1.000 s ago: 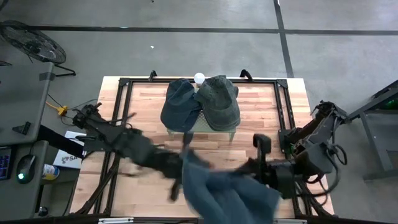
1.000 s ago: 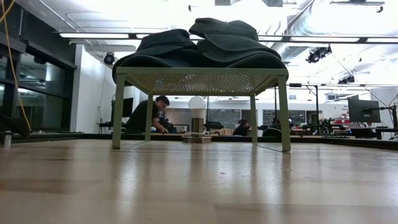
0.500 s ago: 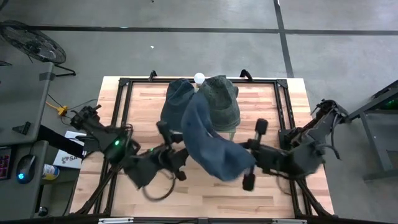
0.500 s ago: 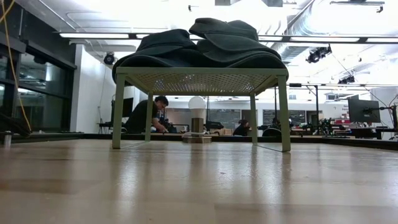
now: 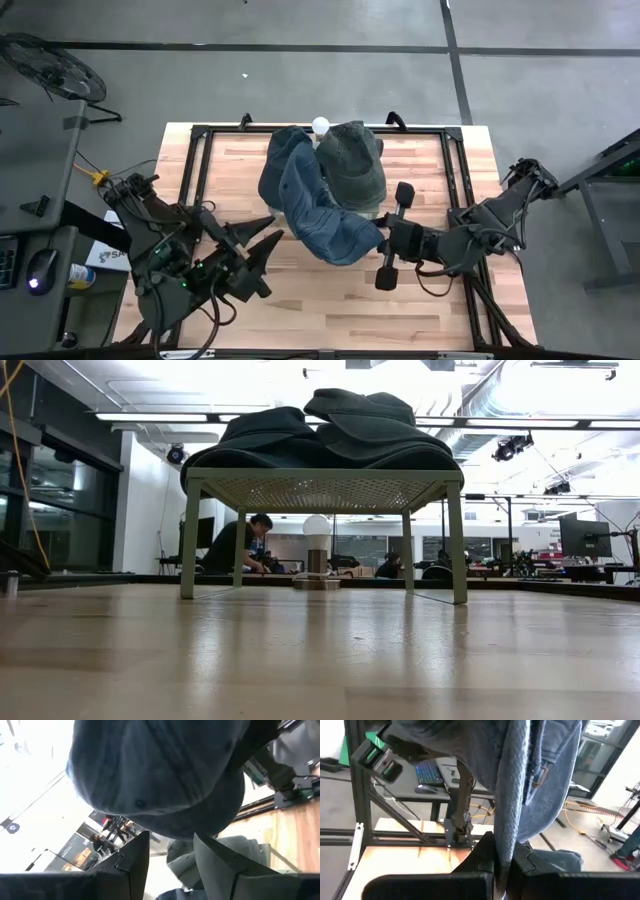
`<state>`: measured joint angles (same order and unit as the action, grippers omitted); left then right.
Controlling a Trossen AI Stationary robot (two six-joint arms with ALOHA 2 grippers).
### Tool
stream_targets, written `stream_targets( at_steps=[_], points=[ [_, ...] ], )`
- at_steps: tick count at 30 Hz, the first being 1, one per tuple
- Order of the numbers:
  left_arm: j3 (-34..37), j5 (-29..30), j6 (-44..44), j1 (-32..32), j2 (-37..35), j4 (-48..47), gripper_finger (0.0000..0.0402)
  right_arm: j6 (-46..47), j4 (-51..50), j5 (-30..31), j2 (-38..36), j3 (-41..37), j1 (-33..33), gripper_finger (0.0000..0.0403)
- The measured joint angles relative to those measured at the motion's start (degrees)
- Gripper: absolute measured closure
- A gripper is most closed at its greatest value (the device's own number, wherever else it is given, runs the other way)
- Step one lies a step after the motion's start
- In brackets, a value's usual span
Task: Pick & Place hat
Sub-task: Stack the dark blue cap on the top of the dark blue cap on the shelf
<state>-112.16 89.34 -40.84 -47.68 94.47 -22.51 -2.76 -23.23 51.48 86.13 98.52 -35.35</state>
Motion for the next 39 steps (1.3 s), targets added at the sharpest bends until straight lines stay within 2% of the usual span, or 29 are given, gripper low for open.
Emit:
stream_targets(
  at_steps=[6, 9, 18, 21, 24, 27, 33, 39],
  points=[
    [0.0, 0.8, -0.7, -0.4, -0.6, 2.2, 0.0248, 2.4, -2.9, -0.3, 0.0, 0.0, 1.9, 0.0399],
    [0.0, 0.8, -1.0, -0.4, -0.6, 3.0, 0.0235, 2.6, -3.5, -2.3, 0.0, 0.0, 2.9, 0.0399],
    [0.0, 0.6, 3.2, -0.3, -1.9, 3.1, 0.0130, 2.8, -4.0, -4.6, 0.0, 0.0, 4.7, 0.0399],
    [0.0, -2.4, 5.2, -0.3, -2.1, 3.1, 0.0107, 2.8, -4.0, -5.7, 0.0, 0.0, 5.4, 0.0399],
    [0.0, -4.5, 6.6, -0.2, -2.1, 3.1, 0.0102, 2.8, -4.0, -8.5, 0.0, 0.0, 6.3, 0.0399],
    [0.0, -5.2, 7.3, 1.1, -2.1, 3.1, 0.0101, 2.8, -4.0, -9.1, 0.0, 0.0, 6.9, 0.0399],
    [0.1, -12.1, 11.1, 3.8, -2.1, 3.1, 0.0101, 2.7, -4.0, -10.2, 0.0, 0.0, 7.4, 0.0399],
    [0.1, -14.7, 13.2, 5.8, -2.1, 3.1, 0.0101, 2.5, -4.1, -12.7, 0.0, 0.0, 7.4, 0.0399]
  ],
)
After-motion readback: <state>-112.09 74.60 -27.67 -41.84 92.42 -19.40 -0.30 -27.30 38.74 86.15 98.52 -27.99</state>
